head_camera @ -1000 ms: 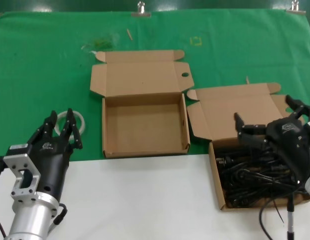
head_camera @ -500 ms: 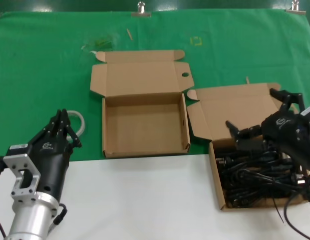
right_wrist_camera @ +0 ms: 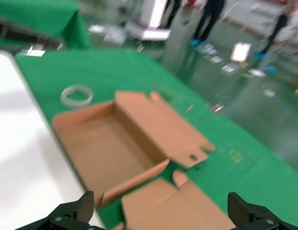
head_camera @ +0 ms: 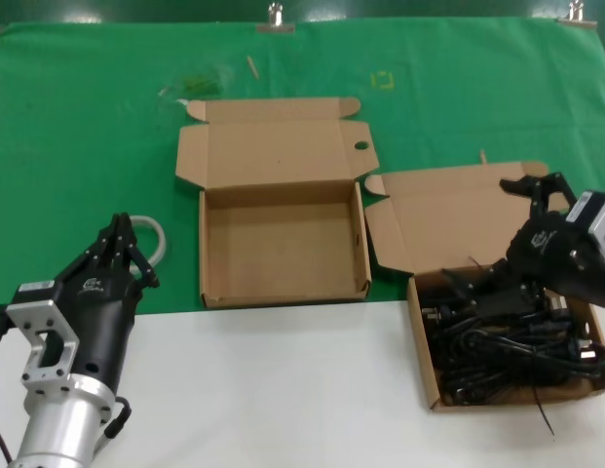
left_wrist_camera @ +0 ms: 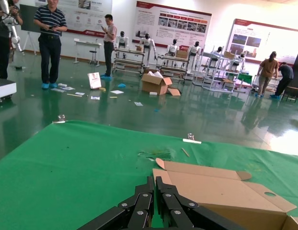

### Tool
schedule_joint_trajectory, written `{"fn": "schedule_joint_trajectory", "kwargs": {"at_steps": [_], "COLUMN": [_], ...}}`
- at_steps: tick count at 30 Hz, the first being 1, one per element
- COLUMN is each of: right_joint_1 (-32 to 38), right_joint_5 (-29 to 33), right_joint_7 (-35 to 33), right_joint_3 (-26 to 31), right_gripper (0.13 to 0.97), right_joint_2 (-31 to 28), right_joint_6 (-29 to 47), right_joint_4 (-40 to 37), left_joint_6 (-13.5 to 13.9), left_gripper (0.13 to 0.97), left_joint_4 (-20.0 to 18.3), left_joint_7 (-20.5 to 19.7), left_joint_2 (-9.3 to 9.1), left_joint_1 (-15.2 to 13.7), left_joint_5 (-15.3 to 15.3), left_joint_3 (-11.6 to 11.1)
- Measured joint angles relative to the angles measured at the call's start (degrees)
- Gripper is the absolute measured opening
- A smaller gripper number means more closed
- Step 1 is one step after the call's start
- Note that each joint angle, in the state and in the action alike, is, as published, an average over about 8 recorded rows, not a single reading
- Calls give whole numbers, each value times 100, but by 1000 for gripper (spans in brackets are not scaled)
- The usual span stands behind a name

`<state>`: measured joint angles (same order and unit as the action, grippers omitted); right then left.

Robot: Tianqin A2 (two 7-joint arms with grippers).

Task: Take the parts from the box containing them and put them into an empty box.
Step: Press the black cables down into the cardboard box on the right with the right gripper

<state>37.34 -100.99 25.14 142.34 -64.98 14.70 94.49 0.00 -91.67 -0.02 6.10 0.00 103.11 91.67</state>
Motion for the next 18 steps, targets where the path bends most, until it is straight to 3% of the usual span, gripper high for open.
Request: {"fn": "schedule_joint_trajectory", "kwargs": {"at_steps": [8,18], "right_joint_1": [305,428], "right_joint_5": [1180,1834], "right_joint_7": [352,-234], "right_joint_3": [-515,-1110], "right_gripper": [966,966], "right_joint_2": [210,467], "right_joint_6": [1760,3371], "right_joint_4": [-311,-420], "left_joint_6": [0,0], "left_gripper": [156,156], "left_joint_4": [0,0], "left_joint_7": [0,0], "left_joint_2": [0,0], "left_joint_1": [0,0], "left_joint_5": [0,0], "left_joint_3": [0,0]}}
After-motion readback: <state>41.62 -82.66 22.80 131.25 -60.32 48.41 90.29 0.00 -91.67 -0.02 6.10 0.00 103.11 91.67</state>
